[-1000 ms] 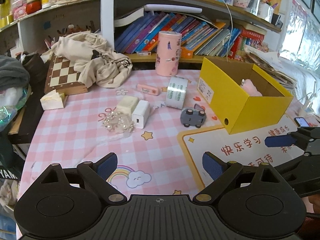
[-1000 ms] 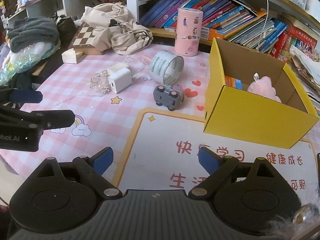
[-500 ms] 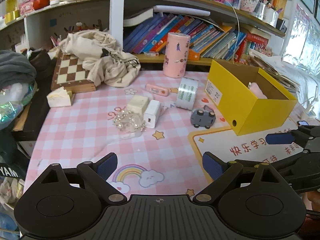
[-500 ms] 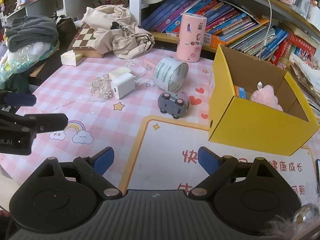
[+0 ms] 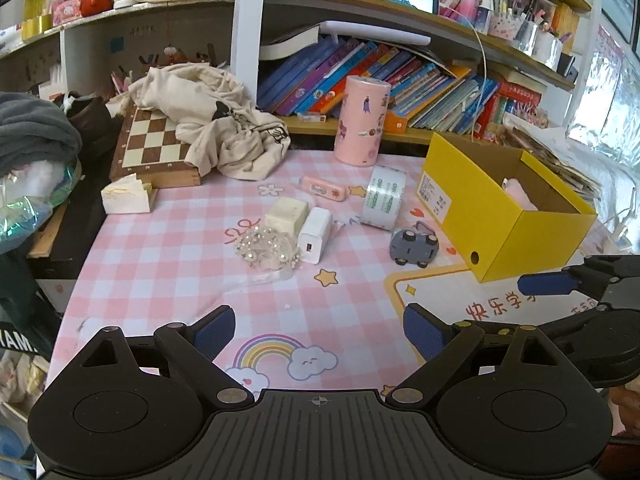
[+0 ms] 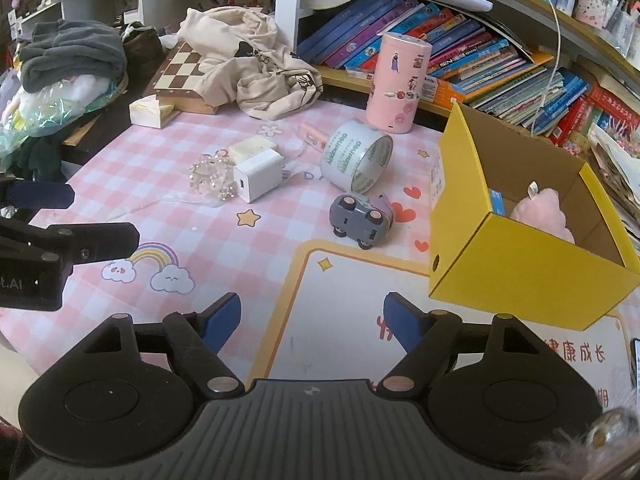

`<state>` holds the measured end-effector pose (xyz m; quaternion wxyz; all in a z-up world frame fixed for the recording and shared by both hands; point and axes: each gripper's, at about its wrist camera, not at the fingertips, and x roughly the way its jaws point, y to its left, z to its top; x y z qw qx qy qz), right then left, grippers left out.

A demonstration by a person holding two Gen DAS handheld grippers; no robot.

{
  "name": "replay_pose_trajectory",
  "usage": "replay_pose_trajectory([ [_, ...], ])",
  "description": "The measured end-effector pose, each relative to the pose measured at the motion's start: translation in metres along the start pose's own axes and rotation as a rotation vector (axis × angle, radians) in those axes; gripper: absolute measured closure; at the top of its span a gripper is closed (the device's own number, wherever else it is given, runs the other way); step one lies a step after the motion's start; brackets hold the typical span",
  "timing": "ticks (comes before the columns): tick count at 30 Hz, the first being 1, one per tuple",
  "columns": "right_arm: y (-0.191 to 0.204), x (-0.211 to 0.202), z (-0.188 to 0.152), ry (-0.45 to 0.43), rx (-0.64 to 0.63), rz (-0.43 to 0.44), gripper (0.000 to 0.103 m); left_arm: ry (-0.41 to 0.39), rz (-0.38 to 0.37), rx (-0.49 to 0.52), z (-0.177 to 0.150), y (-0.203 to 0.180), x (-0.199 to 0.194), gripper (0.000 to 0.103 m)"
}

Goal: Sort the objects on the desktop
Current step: 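Move both tools toward the grey-blue toy truck and the pearl lace hair clip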

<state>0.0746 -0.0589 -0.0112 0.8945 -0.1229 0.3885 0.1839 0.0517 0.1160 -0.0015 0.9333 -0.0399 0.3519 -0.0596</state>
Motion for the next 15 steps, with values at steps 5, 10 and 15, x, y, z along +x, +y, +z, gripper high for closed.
replay_pose_trajectory([
  [5,-0.004,0.01,0.005,-0.004,-0.004,0.004,0.031,-0.002,0.008,-0.003,0.004,0.001,0.007,0.011],
  [10,-0.009,0.026,0.015,0.005,-0.003,0.007,0.039,-0.006,0.021,0.007,0.012,0.004,0.02,0.022],
  [15,-0.013,0.045,0.026,0.008,-0.025,0.006,0.04,0.021,0.037,0.011,0.02,0.007,0.04,0.024],
])
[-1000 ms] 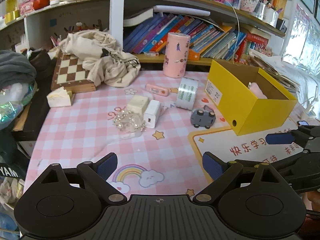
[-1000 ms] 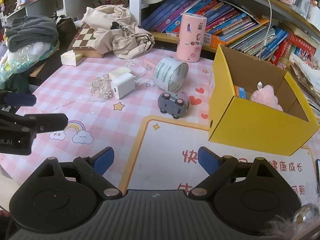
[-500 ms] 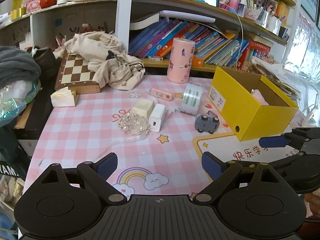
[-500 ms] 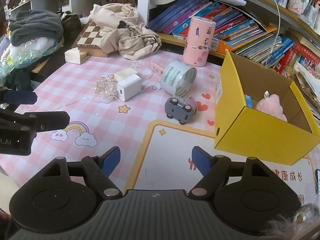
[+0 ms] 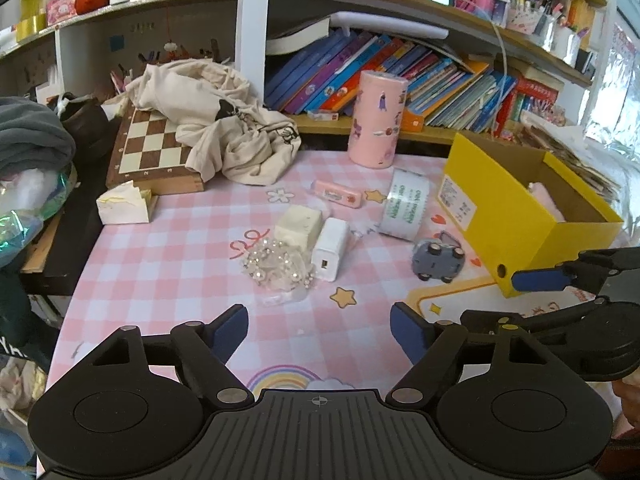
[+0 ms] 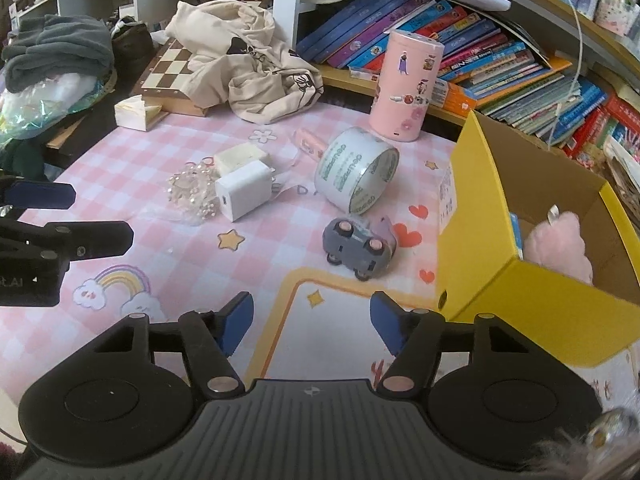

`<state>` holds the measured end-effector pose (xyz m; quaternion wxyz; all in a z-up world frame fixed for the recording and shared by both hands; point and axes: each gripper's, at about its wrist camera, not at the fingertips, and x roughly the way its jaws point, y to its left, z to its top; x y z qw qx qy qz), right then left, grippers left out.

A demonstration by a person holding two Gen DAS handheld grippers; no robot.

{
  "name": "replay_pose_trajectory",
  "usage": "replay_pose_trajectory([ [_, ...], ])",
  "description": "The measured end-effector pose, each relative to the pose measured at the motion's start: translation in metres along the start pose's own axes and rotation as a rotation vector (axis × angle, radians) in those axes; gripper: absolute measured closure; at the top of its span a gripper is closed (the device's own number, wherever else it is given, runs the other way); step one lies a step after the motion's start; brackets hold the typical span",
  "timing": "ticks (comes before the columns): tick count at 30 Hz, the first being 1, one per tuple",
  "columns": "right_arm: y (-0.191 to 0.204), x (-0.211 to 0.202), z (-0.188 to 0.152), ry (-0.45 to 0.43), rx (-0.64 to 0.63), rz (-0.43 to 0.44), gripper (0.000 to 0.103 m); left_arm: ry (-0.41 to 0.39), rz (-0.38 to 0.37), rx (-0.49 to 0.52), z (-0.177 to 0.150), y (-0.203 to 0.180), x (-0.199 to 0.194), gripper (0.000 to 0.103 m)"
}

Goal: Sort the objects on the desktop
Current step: 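Move both tools toward the grey-blue toy truck and the pearl lace hair clip, then close the right tool on the grey-blue toy truck while the left tool approaches the pearl hair clip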

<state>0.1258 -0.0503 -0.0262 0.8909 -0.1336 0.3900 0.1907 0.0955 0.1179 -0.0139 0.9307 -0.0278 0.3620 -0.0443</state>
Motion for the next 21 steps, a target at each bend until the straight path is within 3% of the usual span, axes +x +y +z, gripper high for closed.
replay_pose_trajectory([
  [5,-0.006,0.021,0.01,0.006,-0.005,-0.001,0.038,0.033,0.019,0.025,0.007,-0.001,0.021,0.024],
  [10,-0.01,0.04,0.02,-0.007,-0.029,-0.029,0.027,0.052,0.039,0.055,0.015,-0.001,0.044,0.023],
  [21,-0.021,0.081,0.035,0.022,-0.042,-0.071,0.016,0.087,0.103,0.083,0.028,0.007,0.088,0.022],
])
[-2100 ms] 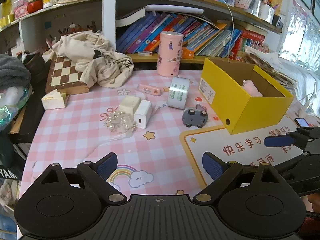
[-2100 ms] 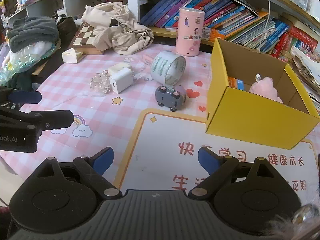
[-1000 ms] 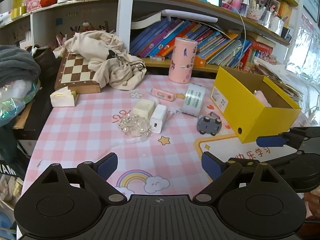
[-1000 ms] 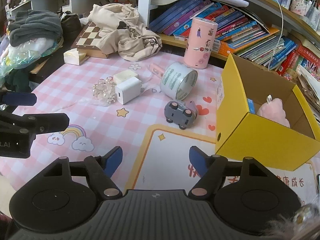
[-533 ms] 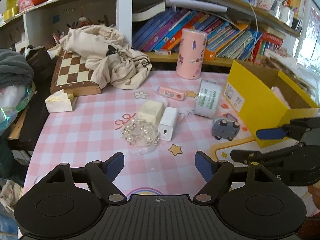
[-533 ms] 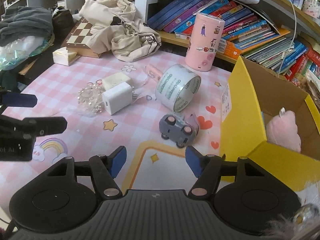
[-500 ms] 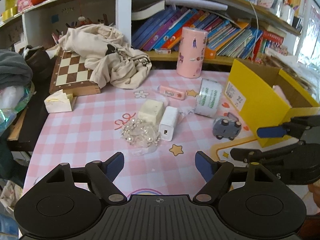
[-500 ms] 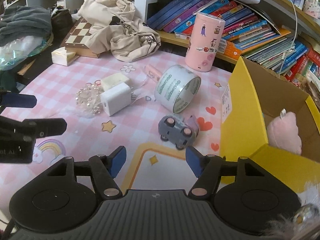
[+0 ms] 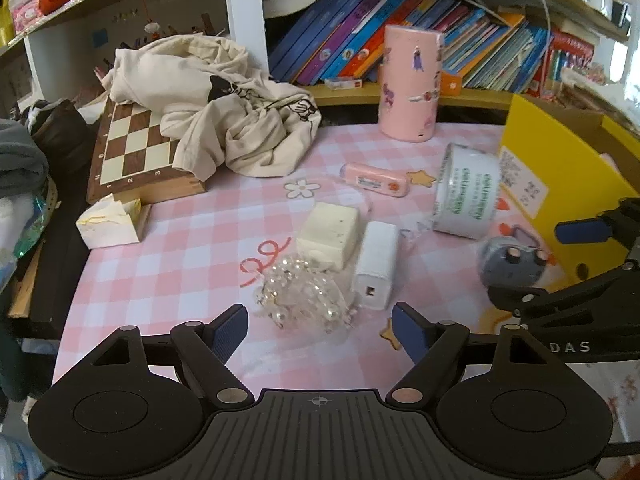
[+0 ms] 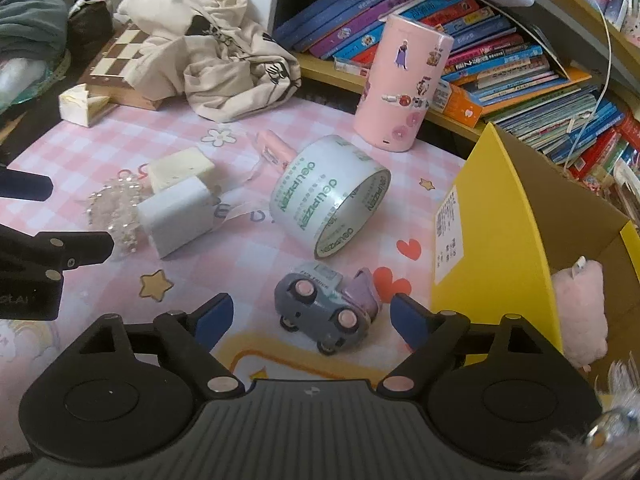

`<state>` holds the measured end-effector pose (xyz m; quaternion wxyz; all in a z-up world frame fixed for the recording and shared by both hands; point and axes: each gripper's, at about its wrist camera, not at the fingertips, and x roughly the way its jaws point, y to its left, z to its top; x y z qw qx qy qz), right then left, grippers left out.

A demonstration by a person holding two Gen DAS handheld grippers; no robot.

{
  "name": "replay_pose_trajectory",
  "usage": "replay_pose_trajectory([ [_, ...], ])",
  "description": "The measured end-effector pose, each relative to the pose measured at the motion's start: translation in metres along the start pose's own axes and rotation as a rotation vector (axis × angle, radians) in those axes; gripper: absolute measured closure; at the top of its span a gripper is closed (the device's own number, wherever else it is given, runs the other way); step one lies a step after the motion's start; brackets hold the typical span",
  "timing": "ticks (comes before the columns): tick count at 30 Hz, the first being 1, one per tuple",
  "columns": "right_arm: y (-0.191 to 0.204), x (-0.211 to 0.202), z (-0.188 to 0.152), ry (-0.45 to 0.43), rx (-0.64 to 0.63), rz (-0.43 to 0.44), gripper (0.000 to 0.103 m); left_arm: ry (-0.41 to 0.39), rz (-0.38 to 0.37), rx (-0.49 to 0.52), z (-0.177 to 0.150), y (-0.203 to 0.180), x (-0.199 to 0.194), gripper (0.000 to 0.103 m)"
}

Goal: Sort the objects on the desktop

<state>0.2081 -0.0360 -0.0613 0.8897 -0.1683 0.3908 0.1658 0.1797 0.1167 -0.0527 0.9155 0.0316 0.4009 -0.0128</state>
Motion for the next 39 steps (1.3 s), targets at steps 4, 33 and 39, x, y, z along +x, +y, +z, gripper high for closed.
replay_pose_trajectory([
  [4,-0.001,0.013,0.002,0.026,-0.003,-0.007,0.016,0.027,0.019,0.006,0.002,0.001,0.016,0.022],
  [33,-0.012,0.039,0.004,0.086,0.087,0.114,0.036,0.069,-0.03,-0.02,0.008,0.017,0.054,0.045],
  [39,-0.012,0.028,0.004,0.077,0.098,0.16,0.036,0.066,-0.045,-0.081,0.008,0.026,0.042,0.062],
])
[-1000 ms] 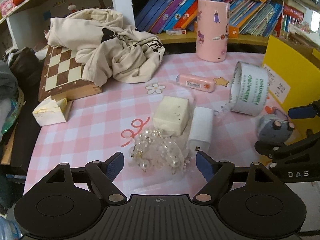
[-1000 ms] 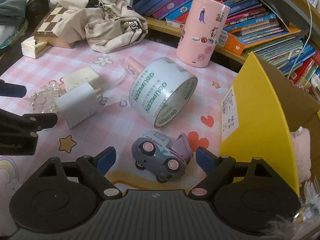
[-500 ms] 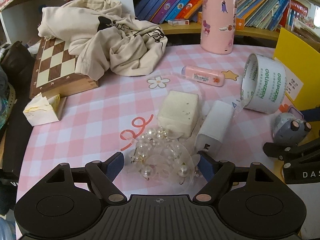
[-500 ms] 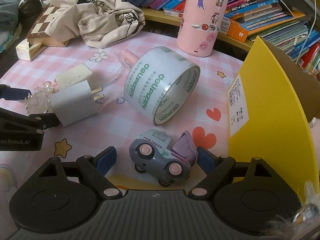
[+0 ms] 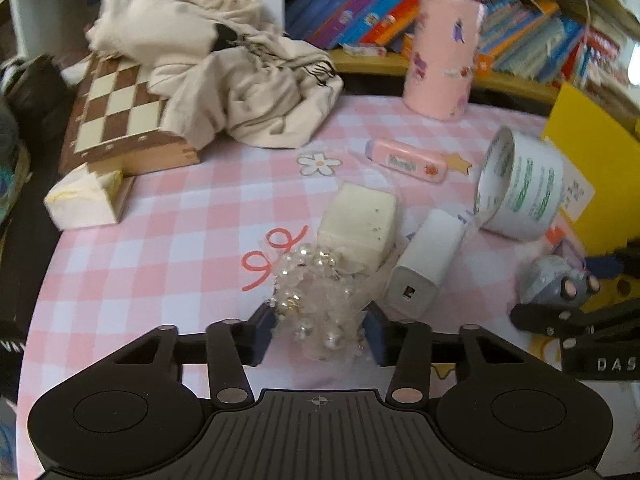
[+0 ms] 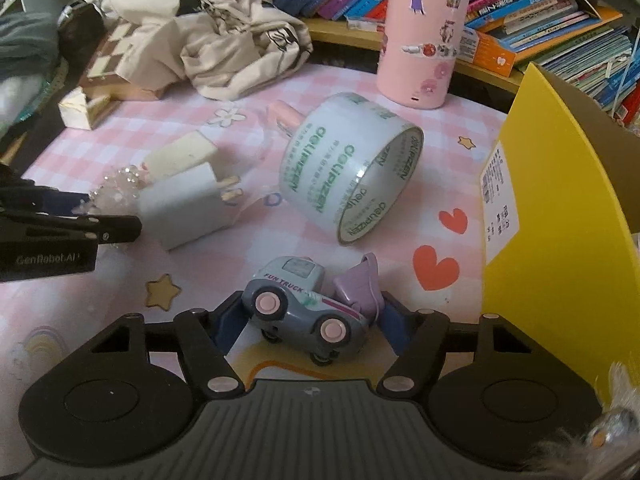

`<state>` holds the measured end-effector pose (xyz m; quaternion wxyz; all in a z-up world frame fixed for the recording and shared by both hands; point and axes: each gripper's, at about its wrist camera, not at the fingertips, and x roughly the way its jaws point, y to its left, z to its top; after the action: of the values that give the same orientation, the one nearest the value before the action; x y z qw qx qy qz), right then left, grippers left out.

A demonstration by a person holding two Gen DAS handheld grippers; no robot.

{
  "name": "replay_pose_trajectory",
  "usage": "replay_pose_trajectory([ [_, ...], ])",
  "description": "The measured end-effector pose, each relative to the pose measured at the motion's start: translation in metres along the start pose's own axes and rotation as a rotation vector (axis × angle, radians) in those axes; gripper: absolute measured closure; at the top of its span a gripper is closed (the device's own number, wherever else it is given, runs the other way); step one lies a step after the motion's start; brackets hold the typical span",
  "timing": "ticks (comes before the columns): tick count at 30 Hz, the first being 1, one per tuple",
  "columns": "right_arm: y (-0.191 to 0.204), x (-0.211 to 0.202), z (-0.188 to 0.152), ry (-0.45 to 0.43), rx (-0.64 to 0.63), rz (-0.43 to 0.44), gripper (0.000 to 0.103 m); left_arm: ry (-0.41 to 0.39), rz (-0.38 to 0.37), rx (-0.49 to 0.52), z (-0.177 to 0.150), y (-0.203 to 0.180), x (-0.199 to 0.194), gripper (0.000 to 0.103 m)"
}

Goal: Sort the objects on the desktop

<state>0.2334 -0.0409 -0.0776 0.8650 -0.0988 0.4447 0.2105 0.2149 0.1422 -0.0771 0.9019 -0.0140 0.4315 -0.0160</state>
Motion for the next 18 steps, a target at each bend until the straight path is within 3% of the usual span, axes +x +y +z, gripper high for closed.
replay_pose_trajectory([
  [8,0.009,-0.022,-0.005,-0.007,-0.02,0.039,0.036,-0.035,-0.023,-0.045,-0.009,0.006,-0.032,0.067],
  [17,0.019,-0.05,-0.014,-0.027,-0.017,0.063,0.036,-0.13,-0.047,-0.084,-0.008,0.012,-0.077,0.068],
  [18,0.02,-0.053,-0.016,-0.029,-0.016,0.065,0.036,-0.142,-0.051,-0.085,-0.007,0.012,-0.082,0.074],
])
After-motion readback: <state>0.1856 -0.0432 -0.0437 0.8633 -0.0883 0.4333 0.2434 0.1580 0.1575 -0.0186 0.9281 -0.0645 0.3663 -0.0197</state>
